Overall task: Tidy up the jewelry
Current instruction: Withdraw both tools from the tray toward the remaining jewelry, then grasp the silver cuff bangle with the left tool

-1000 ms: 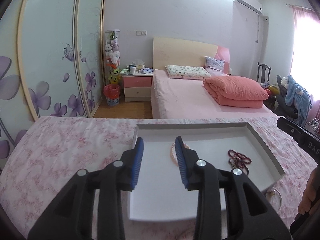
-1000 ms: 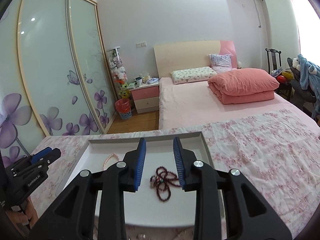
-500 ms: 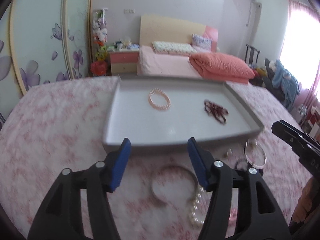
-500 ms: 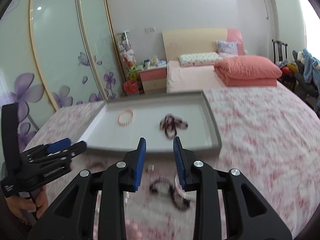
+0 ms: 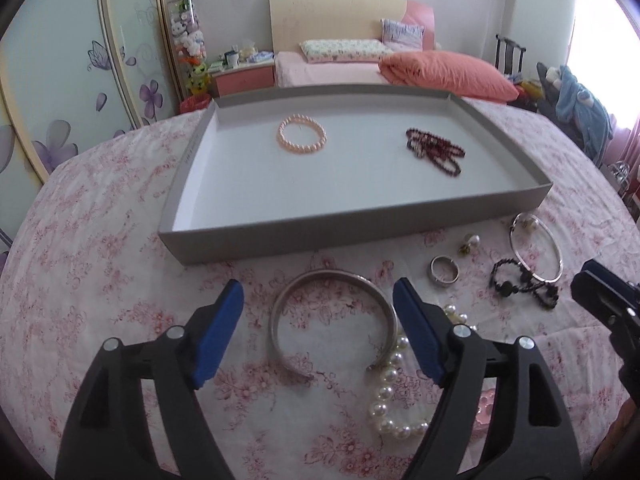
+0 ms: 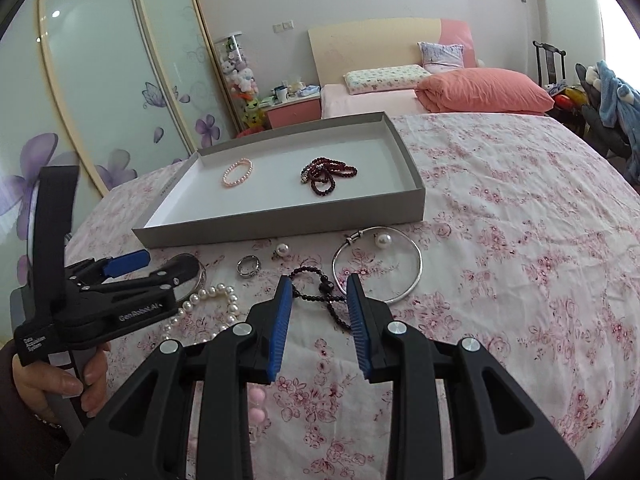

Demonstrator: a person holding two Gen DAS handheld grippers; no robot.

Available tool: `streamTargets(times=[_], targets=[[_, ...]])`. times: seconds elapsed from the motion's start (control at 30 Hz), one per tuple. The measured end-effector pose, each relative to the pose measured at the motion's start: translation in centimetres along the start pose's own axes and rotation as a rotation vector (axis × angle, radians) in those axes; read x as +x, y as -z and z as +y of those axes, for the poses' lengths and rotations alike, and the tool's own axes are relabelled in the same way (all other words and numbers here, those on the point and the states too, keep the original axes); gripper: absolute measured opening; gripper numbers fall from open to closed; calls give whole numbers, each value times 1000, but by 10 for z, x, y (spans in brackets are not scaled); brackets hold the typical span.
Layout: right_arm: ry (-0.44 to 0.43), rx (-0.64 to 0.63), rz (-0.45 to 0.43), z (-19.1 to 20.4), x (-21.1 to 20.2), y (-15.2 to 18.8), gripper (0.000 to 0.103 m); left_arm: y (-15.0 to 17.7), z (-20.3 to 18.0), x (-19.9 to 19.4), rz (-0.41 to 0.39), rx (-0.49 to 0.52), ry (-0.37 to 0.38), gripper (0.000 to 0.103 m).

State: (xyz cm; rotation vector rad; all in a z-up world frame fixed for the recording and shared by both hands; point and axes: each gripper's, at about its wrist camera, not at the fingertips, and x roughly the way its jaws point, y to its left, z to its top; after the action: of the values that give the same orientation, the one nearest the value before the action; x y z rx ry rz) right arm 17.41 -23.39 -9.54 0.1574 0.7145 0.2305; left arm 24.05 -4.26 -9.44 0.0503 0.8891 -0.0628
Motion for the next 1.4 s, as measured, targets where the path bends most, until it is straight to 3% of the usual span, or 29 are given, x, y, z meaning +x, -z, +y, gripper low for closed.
streamTargets(times=[0.37,0.5,0.67,0.97,1.23,1.27,1.3,1.33,1.4], targets=[[-1,-7,3,2,-1,4,30,5,-2,10,52,17,-33,80],[-8,-9,9,3,-3,7,30,5,2,8,48,5,-13,67],[-33,-21,28,9,-6,13,30,6,12,7,45,-16,-31,66],[-146,-118,144,32,-6,35,29,9,39,-1,38,-66,-77,66],[-103,-156,197,37,2,47,28,10,47,-5,36,-89,-82,66],[-99,-161,197,38,2,47,28,10,48,-5,36,-91,-82,66],[-87,-172,195,39,2,48,18,10,48,-6,35,-92,-82,66],[-76,-185,193,40,2,49,15,10,48,-6,35,-93,-82,66],[-78,-186,195,38,1,48,14,10,49,-7,32,-98,-82,66]])
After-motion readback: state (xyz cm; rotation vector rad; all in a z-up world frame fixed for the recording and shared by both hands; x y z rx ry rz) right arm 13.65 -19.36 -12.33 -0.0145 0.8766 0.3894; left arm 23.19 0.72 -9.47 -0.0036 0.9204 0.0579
